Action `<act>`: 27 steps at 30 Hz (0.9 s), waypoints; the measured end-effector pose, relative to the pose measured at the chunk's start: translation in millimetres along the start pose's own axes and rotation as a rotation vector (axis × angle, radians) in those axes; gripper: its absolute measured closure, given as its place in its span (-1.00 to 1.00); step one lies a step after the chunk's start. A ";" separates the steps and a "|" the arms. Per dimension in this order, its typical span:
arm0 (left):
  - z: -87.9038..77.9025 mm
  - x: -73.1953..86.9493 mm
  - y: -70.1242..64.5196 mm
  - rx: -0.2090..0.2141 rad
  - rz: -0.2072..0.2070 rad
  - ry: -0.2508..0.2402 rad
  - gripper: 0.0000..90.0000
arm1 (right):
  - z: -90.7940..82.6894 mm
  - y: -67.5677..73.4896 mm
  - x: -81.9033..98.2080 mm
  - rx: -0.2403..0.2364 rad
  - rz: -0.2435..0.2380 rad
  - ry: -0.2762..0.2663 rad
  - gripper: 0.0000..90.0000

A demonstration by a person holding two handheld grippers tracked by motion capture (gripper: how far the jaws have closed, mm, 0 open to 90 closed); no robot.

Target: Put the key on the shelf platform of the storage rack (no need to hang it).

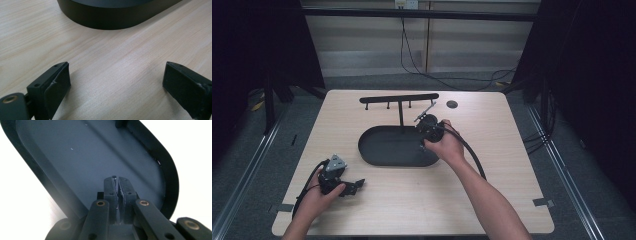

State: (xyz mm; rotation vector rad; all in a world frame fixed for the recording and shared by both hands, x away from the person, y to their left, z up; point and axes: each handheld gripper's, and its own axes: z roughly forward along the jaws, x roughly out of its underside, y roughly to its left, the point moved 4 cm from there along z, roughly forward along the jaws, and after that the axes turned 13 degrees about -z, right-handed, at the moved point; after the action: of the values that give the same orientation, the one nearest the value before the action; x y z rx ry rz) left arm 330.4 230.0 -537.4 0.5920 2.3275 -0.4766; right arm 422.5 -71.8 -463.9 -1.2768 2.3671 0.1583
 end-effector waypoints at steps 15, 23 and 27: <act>0.1 0.1 -0.2 0.001 -0.003 -0.001 -0.84 | 13.0 0.8 1.4 0.007 -0.018 0.021 0.92; 0.1 0.1 -0.2 0.001 -0.002 0.000 -0.84 | 15.6 1.7 1.5 0.011 -0.023 0.025 0.92; 0.1 0.1 -0.2 0.001 -0.002 0.000 -0.84 | 17.6 2.0 3.6 0.011 -0.024 0.032 0.91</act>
State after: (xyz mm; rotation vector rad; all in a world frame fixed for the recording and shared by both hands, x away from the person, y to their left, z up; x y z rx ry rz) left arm 330.3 229.8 -537.5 0.5904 2.3282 -0.4786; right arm 424.9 -68.1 -481.4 -1.3110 2.3756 0.1188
